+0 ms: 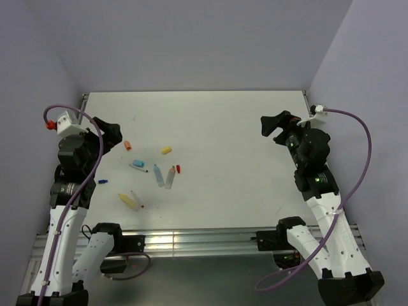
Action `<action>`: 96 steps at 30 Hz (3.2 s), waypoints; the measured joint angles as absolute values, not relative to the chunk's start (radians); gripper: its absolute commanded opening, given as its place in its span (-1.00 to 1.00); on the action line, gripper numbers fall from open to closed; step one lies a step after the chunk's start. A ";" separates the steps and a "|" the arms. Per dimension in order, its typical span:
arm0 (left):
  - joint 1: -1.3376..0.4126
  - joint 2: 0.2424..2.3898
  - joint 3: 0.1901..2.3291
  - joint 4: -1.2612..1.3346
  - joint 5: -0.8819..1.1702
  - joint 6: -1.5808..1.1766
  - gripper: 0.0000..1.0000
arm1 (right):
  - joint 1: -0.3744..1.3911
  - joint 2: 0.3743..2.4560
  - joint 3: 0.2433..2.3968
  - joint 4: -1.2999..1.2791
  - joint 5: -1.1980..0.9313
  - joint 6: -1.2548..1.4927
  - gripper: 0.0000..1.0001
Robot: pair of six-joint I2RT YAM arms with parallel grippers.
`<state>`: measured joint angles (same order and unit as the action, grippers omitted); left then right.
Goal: Insert the pens into the pen caps
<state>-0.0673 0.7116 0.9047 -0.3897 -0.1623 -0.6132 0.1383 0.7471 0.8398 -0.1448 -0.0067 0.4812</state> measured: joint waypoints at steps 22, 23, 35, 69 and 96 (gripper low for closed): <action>-0.052 0.768 0.905 -0.390 -0.147 -0.613 0.86 | 0.138 0.762 0.840 -0.169 -0.006 0.477 1.00; -0.051 0.780 0.905 -0.390 -0.142 -0.613 0.85 | 0.138 0.770 0.840 -0.177 -0.006 0.477 1.00; -0.154 1.034 0.905 -0.438 -0.149 -0.680 0.59 | 0.139 0.854 0.878 -0.250 -0.027 0.456 0.90; -0.548 1.575 0.836 -0.375 -0.426 -0.914 -0.05 | 0.139 0.938 0.897 -0.286 -0.073 0.455 0.73; -0.551 1.493 0.908 -0.459 -0.467 -0.902 -0.99 | 0.192 0.990 0.897 -0.255 -0.318 0.453 0.50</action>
